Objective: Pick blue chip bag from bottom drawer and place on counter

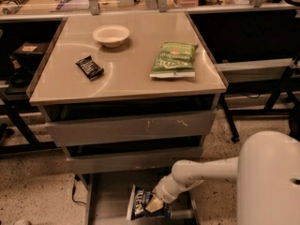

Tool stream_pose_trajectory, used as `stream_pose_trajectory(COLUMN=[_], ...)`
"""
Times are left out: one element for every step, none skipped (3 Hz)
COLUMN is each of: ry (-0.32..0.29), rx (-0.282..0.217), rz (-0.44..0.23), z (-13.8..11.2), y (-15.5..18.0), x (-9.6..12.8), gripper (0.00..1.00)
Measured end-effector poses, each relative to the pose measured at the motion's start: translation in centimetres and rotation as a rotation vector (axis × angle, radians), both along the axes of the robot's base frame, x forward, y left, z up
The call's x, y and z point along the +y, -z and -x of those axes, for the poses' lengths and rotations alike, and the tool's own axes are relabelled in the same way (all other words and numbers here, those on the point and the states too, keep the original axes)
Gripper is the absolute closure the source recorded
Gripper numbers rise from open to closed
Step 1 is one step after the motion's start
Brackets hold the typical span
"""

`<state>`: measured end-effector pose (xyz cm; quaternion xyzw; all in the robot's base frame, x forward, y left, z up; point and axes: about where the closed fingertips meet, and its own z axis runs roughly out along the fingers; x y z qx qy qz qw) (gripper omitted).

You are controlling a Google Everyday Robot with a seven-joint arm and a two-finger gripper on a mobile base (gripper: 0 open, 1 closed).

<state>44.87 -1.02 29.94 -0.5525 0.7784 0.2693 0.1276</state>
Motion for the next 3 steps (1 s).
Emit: stream_pose_trajectory(ry=[-0.008,-0.010,-0.003], rx=[-0.016,-0.066,-0.061], rz=[0.056,0.091,0.079], z=[0.1,-0.2,-0.3], y=[-5.0,-10.0,-10.4], x=[-1.2,-2.4,-2.6], gripper=[1.00,1.00,1.00])
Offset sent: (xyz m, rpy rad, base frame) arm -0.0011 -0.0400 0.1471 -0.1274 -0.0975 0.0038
